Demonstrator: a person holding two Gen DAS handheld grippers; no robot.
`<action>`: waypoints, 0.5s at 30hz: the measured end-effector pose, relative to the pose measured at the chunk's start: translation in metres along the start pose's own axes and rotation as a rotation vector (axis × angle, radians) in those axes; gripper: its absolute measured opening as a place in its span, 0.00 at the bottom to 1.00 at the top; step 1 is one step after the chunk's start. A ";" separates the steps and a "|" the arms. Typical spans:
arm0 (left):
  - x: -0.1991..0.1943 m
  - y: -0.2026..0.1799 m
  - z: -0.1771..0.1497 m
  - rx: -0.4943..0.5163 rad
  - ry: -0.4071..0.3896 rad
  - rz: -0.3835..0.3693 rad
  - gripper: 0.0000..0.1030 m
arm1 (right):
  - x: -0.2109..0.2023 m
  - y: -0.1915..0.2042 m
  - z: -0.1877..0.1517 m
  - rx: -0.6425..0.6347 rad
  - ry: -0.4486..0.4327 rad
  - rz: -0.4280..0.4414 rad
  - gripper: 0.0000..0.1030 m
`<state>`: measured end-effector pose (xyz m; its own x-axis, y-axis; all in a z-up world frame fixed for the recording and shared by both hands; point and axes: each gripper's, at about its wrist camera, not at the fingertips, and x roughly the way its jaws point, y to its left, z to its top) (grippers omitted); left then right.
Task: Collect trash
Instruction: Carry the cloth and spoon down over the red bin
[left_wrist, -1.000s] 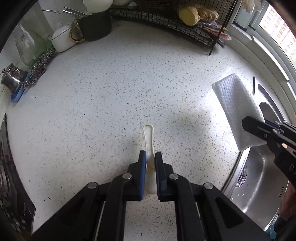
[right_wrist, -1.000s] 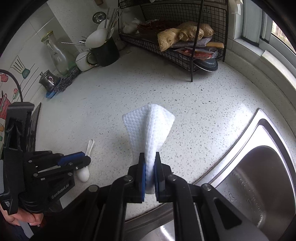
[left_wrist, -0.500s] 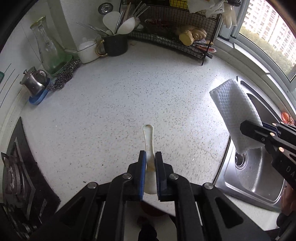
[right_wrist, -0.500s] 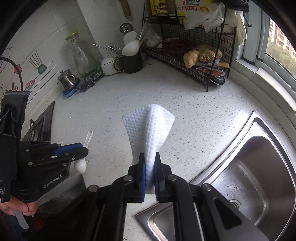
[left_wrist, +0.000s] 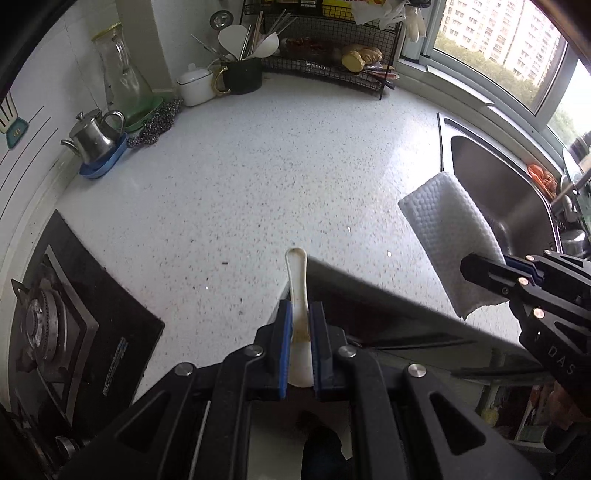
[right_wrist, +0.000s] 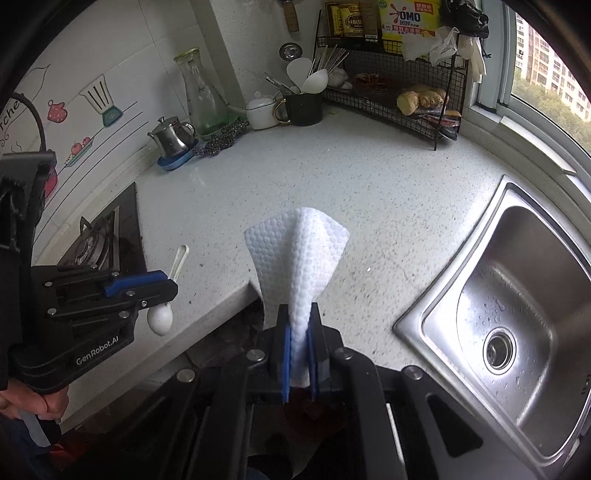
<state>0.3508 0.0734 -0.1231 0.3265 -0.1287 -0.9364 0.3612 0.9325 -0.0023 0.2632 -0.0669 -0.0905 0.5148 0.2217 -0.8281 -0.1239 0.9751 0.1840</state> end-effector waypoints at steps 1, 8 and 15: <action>-0.001 0.002 -0.007 0.007 0.003 -0.005 0.08 | -0.002 0.005 -0.007 0.006 0.002 -0.006 0.07; 0.002 0.009 -0.061 0.033 0.049 -0.042 0.08 | -0.004 0.029 -0.047 0.042 0.041 -0.031 0.07; 0.021 -0.002 -0.101 0.046 0.116 -0.075 0.08 | 0.007 0.037 -0.082 0.056 0.118 -0.043 0.07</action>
<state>0.2691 0.1032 -0.1784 0.1949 -0.1547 -0.9685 0.4212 0.9050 -0.0598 0.1928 -0.0299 -0.1333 0.4148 0.1802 -0.8919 -0.0546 0.9834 0.1733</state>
